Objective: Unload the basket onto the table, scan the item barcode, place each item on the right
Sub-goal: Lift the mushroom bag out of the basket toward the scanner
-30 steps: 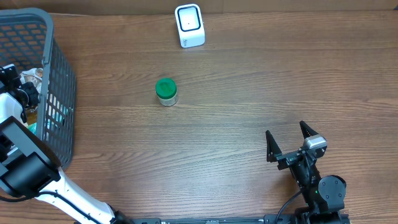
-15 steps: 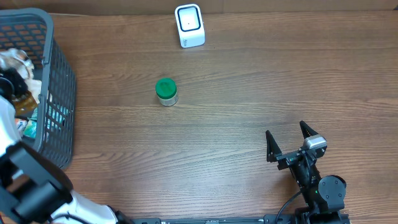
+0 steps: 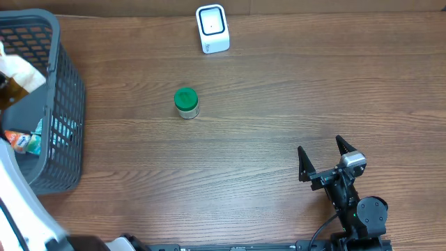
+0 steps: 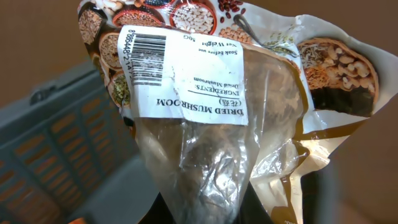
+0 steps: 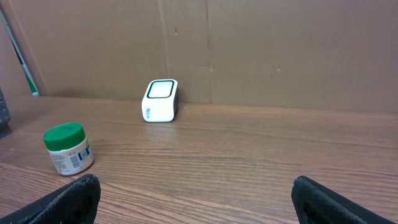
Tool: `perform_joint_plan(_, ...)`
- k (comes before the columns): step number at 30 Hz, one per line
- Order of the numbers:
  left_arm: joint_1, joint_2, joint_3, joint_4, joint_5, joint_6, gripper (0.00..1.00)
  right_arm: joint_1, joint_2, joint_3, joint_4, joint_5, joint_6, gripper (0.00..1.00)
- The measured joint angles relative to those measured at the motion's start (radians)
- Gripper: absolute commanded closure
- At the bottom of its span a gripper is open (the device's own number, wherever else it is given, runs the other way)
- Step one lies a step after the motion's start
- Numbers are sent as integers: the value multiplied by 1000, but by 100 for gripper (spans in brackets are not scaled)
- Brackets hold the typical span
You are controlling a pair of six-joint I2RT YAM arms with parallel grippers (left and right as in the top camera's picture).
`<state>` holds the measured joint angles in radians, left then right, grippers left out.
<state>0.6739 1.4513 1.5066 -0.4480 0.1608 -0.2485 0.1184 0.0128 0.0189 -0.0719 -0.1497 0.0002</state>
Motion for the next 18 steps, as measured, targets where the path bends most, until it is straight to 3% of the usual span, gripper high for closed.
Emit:
perform_joint_plan(8,0,-214,0,-49,285,-226,96,0,0,0,0,0,0,0)
perform_joint_plan(13,-55,-268,1,-262,466,-297,96,0,0,0,0,0,0,0)
perform_joint_plan(18,-214,-242,0,-470,505,-293,96,0,0,0,0,0,0,0)
